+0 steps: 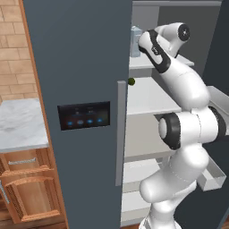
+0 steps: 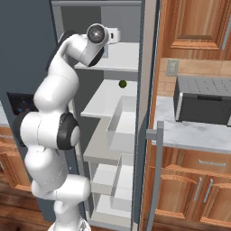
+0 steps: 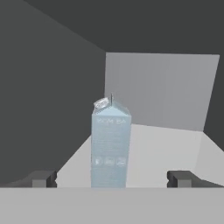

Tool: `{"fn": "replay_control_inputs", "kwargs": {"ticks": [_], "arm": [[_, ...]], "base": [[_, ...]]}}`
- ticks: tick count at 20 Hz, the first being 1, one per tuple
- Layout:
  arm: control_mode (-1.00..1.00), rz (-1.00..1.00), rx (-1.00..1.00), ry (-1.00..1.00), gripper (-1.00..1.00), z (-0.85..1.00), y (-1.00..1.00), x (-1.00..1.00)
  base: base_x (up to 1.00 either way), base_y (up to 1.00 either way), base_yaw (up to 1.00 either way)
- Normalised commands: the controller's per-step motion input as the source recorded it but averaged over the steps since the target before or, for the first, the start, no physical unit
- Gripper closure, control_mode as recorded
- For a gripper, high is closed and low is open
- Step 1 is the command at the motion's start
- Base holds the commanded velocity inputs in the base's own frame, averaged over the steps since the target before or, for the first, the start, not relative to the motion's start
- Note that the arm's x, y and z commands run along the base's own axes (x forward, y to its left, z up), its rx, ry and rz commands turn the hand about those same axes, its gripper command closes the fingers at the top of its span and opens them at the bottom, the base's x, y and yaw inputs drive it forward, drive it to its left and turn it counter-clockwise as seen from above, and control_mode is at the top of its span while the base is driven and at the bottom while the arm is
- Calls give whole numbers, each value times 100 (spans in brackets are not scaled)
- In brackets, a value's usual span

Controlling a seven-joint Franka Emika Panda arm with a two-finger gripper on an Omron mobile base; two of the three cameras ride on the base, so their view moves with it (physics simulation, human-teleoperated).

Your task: Take out the milk from the fridge and place it on the tray on the counter. Then take the sugar cube near the tray and place it in the tray.

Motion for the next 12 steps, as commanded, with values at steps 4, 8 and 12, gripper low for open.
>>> {"fn": "replay_control_inputs", "kwargs": {"ticks": [4, 8, 12], "arm": [[-100, 0, 0, 0, -100, 0, 0, 30], [-100, 0, 0, 0, -100, 0, 0, 21], [-100, 0, 0, -5, -100, 0, 0, 7]], "base": [[0, 0, 0], [0, 0, 0], [0, 0, 0]]}}
